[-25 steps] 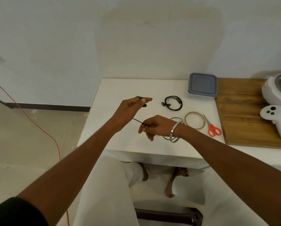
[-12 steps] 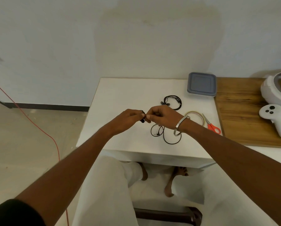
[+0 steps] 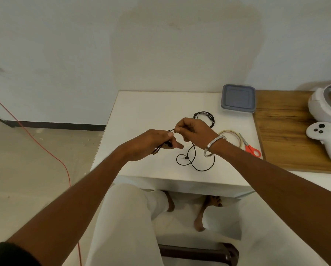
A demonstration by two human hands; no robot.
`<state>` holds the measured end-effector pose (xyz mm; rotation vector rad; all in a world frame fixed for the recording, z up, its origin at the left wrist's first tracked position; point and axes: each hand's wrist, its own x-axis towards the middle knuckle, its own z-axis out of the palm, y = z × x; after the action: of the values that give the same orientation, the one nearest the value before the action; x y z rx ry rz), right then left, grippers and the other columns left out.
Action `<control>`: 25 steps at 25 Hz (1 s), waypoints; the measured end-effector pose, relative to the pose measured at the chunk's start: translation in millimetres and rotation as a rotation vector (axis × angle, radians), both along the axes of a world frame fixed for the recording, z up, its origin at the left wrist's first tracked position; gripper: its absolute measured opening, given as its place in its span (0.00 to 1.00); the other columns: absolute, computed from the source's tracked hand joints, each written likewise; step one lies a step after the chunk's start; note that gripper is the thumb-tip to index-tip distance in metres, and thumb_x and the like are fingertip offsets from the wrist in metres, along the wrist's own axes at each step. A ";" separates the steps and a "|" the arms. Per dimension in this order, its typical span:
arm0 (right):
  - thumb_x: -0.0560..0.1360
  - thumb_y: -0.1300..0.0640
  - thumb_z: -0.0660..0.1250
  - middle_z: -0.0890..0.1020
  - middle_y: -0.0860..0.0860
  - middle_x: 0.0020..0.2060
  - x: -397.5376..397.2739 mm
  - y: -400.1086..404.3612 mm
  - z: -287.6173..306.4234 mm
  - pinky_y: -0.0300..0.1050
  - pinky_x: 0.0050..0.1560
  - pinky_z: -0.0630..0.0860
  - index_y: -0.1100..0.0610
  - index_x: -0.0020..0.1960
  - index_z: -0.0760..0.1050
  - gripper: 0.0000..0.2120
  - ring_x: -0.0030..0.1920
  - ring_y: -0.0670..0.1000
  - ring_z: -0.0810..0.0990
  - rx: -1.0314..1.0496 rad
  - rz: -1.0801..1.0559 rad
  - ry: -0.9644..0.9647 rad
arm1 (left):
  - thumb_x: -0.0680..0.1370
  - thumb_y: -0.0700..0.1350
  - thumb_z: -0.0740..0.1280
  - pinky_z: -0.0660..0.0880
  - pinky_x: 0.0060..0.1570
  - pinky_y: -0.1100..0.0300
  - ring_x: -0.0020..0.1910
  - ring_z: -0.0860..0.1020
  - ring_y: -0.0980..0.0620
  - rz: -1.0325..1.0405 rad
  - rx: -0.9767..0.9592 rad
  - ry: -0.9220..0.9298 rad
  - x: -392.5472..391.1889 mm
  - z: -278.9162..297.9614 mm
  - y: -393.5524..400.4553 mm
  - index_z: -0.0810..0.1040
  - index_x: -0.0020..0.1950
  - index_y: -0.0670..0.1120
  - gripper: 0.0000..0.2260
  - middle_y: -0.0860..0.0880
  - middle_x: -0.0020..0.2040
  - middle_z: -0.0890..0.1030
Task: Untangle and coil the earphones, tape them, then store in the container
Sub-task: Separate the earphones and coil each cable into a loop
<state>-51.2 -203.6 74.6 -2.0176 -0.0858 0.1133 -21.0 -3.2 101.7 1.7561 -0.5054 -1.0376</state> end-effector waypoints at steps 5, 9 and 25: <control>0.80 0.60 0.60 0.79 0.54 0.37 3.8 -3.1 -3.4 0.45 0.42 0.79 0.55 0.46 0.76 0.07 0.37 0.50 0.78 0.066 -0.004 0.047 | 0.83 0.53 0.53 0.66 0.62 0.35 0.65 0.74 0.35 0.166 -0.377 0.327 -1.5 14.0 -4.5 0.81 0.49 0.49 0.18 0.41 0.56 0.81; 0.80 0.60 0.58 0.77 0.51 0.31 -4.0 -1.3 -10.6 0.51 0.45 0.80 0.53 0.44 0.77 0.10 0.33 0.50 0.78 0.089 -0.012 0.174 | 0.81 0.54 0.55 0.66 0.62 0.28 0.63 0.76 0.34 0.349 -0.569 0.390 0.9 23.8 -14.4 0.81 0.54 0.48 0.17 0.41 0.54 0.81; 0.79 0.56 0.61 0.69 0.52 0.28 -16.7 18.1 0.8 0.51 0.42 0.82 0.58 0.51 0.79 0.10 0.28 0.51 0.75 0.119 0.221 0.389 | 0.82 0.53 0.60 0.71 0.60 0.63 0.60 0.77 0.60 0.330 -0.134 -0.277 0.9 1.0 -25.4 0.79 0.63 0.54 0.13 0.57 0.59 0.81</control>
<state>-67.9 -185.5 75.4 -1.8283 -0.0657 0.6230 -20.2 -28.7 102.7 1.7967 -0.4248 -0.5222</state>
